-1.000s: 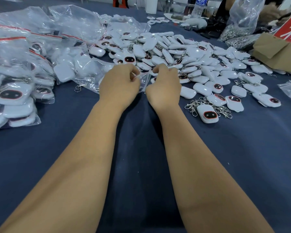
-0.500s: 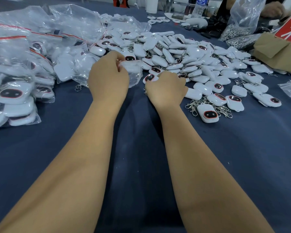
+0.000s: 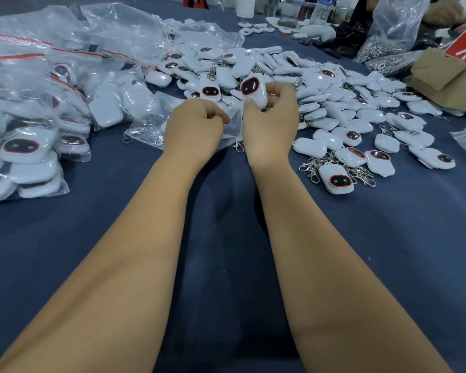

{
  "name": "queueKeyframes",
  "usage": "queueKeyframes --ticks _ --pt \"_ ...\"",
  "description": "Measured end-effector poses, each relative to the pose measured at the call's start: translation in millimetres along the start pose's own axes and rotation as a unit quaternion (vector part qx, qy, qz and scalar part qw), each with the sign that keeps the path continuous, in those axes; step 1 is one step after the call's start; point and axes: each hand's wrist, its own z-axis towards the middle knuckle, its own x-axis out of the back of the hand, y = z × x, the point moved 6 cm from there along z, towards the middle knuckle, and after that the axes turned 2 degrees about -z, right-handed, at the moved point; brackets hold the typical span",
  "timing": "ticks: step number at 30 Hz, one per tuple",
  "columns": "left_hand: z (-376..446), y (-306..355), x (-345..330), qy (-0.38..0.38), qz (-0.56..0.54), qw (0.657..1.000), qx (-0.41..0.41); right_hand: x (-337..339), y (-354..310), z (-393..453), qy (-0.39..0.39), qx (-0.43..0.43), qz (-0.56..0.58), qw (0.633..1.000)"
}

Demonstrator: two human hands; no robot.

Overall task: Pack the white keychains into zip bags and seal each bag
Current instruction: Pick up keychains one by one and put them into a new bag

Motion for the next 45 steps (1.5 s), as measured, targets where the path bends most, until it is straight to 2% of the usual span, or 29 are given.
queueKeyframes --ticks 3,6,10,13,16,19,25,33,45 --pt "-3 4 -2 0.001 0.033 0.999 -0.012 -7 4 -1 -0.033 -0.051 0.074 0.995" --pt "-2 3 3 0.025 0.009 1.0 0.006 -19 7 -4 -0.095 -0.121 0.172 0.973" --pt "-1 1 5 0.042 0.001 0.999 0.014 -25 7 -6 -0.142 -0.16 0.243 0.946" --pt "3 -5 5 0.048 -0.033 0.998 0.023 -33 10 -12 -0.199 -0.219 0.261 0.919" --pt "2 -6 4 0.024 -0.12 0.992 0.035 -37 11 -15 -0.236 -0.22 0.235 0.917" --pt "0 -6 4 0.01 -0.221 0.972 0.072 -37 13 -14 -0.231 -0.216 0.231 0.92" --pt "-2 -4 5 0.005 -0.261 0.96 0.097 -34 15 -13 -0.22 -0.215 0.232 0.923" --pt "-5 0 5 -0.005 -0.28 0.956 0.088 -33 15 -10 -0.211 -0.144 0.169 0.952" --pt "-5 1 3 -0.018 -0.255 0.965 0.066 -31 14 -10 -0.208 -0.182 0.186 0.943"
